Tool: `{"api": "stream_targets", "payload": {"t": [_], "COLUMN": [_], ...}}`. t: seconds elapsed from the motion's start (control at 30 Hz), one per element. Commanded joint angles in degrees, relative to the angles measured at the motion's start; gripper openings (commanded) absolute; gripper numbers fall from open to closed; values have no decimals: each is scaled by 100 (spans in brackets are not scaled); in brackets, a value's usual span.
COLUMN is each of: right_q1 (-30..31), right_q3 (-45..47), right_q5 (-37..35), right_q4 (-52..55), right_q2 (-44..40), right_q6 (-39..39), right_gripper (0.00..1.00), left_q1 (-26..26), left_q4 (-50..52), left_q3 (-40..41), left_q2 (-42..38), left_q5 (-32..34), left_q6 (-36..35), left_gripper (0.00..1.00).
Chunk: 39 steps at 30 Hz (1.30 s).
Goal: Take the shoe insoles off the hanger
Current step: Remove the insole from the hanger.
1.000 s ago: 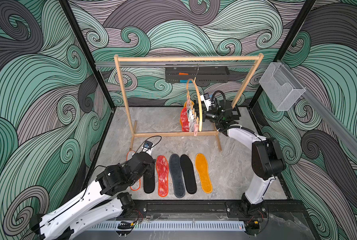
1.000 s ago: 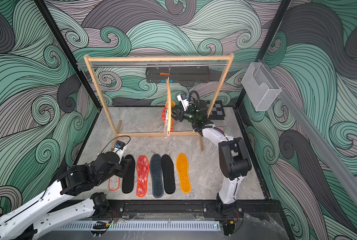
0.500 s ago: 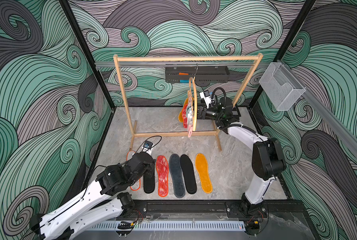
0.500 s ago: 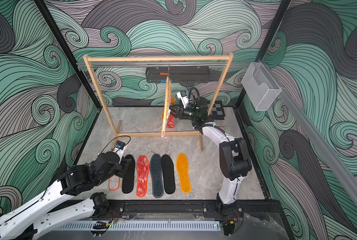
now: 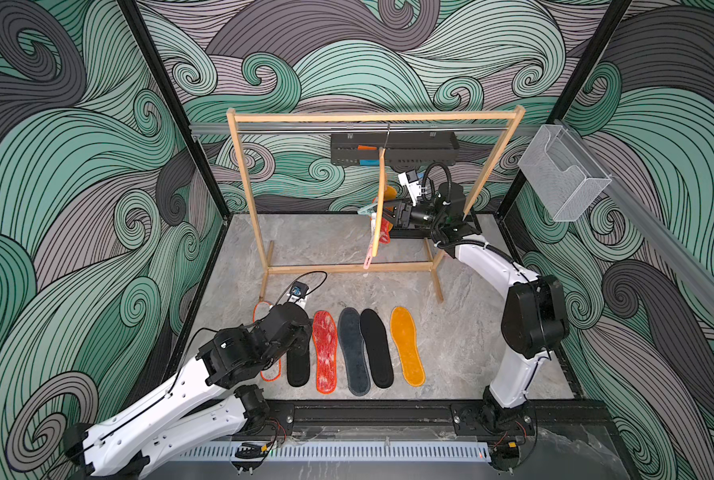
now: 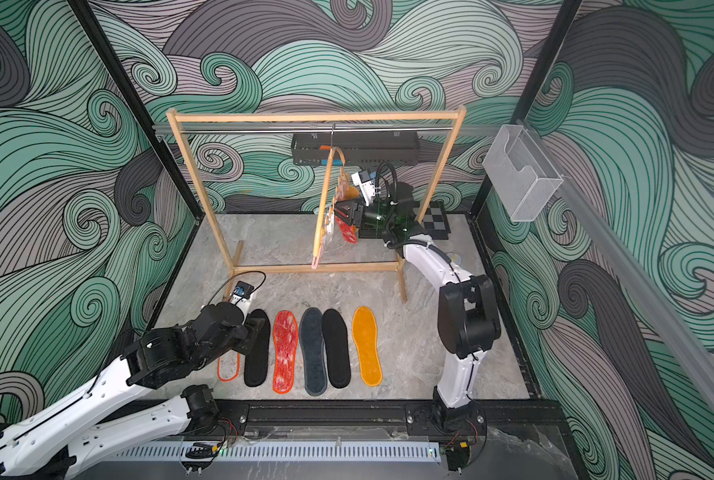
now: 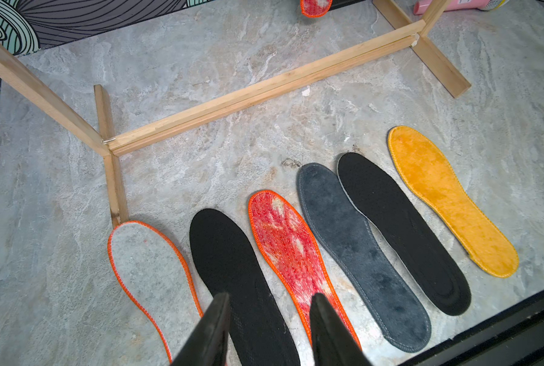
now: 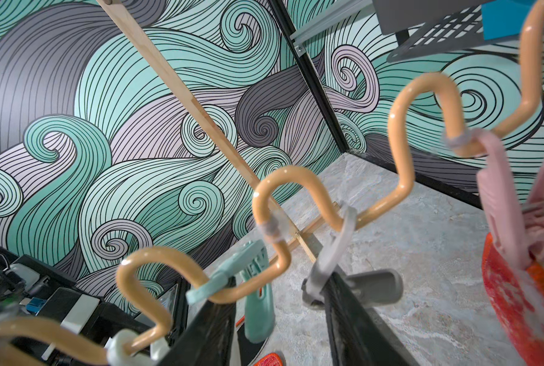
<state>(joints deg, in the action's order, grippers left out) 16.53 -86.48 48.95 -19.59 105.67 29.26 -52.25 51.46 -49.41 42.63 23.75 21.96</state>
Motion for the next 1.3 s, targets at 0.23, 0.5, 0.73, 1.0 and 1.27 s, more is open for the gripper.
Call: {"api": "stream_targets", "payload": {"t": [0.23,0.5,0.73,1.0,1.27], "right_q1": [-188,-237,-273,-273,-269], "right_q3": [491,997,1395,1686,2412], "right_q5": [-497,-513,-789,-1111,-1488], "right_q4": [-45,-97,-139,-70,-42], "right_q2": [-496,-798,-997,-1191,-1637], "right_q6": [-56,-91,-16,64,45], "right_gripper": [40,39,39,38,36], "left_q1": [9,4,2,-3,0], "left_q4": [86,84,78,81,83], "left_q3": [-26,-27,-18,-18,-17], "left_q2": [8,-11,-18,-18,-18], "left_q5": [-44,-44,-46,-54,-62], "left_q6": [-50,-41,-41,-34,-40], "left_gripper": [43,44,43,43,43]}}
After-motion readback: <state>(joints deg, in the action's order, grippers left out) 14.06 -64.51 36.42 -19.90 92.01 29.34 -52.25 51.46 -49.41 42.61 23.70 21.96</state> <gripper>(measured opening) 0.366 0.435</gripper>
